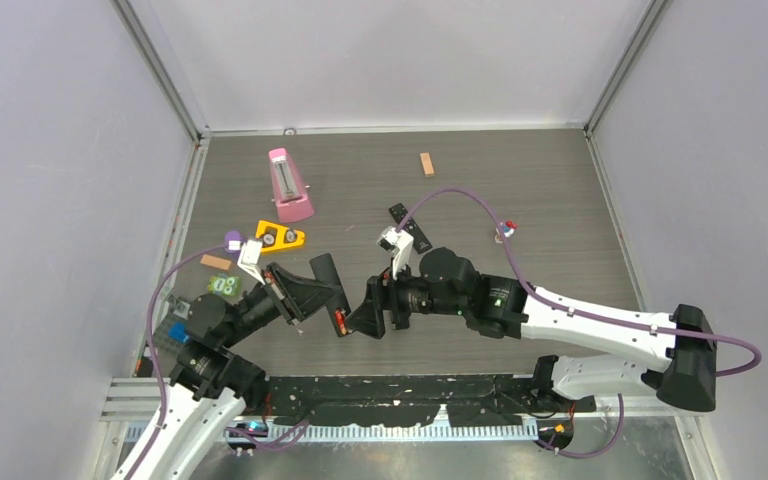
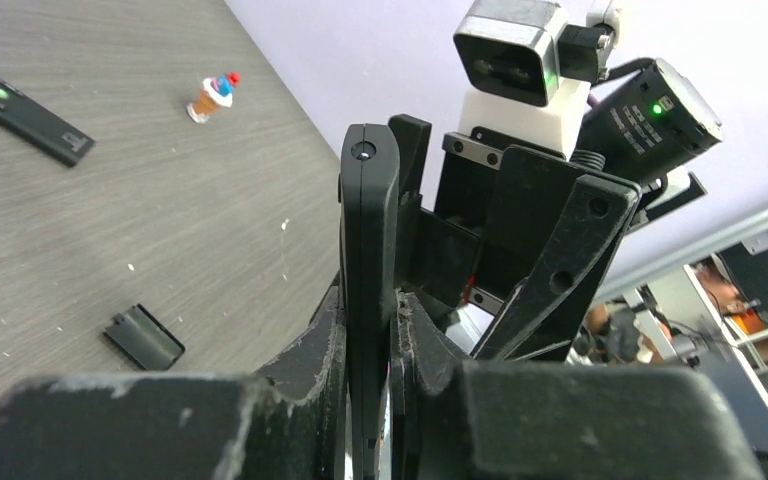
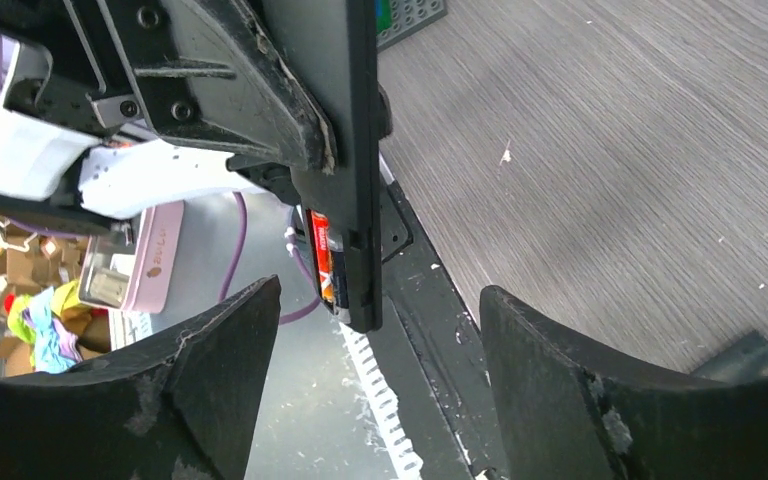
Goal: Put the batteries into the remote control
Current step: Load the battery into the remote control.
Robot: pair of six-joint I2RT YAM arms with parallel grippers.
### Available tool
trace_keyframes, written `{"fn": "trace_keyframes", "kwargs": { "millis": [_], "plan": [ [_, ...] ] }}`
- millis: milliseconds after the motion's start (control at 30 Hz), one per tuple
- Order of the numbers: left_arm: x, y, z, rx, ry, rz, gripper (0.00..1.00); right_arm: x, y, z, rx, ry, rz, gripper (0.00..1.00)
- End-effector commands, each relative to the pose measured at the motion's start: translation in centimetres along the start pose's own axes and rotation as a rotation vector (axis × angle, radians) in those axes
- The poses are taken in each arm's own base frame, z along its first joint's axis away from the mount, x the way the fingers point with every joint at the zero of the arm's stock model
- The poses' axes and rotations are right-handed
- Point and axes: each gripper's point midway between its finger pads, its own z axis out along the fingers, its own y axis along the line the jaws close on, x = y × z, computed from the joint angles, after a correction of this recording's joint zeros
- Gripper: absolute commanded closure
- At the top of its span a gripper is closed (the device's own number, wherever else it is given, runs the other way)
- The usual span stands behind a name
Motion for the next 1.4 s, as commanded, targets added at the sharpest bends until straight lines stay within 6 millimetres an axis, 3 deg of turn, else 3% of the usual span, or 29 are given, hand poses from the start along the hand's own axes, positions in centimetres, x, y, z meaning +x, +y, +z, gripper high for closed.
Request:
{"fn": "trace_keyframes", "kwargs": {
  "millis": [0,333,633,833,1033,1267,1367],
  "plan": [
    [0.3,-3.1,0.0,0.134,0.072,0.044,1.00,-0.7,1.9,0.5,-0.135,-0.035,-0.121,0.23],
    [0.7,-3.2,-0.2,0.158,0.078,0.031,1.00,0.5,2.0,1.2,-0.163,0.002,-0.066,0.47],
    [0.4,-3.6,-0.3,0.157,0.067,0.029,1.00,1.8,1.2,1.7,-0.149,0.041,-0.055,0.56],
    [0.4,-3.6,-0.3,0.156,0.068,0.026,1.00,2.0,1.0,2.0,-0.141,0.044,-0.044,0.80],
    [0.3,-3.6,-0.3,0.153,0.066,0.025,1.00,1.8,1.0,1.9,-0.141,0.040,-0.039,0.94],
    [0.3,-3.4,-0.2,0.144,0.064,0.021,1.00,1.4,1.0,1.7,-0.132,0.030,-0.027,0.92],
    [0.3,-3.1,-0.1,0.136,0.065,0.015,1.00,1.3,1.1,1.3,-0.126,0.029,-0.013,0.69]
  ]
}}
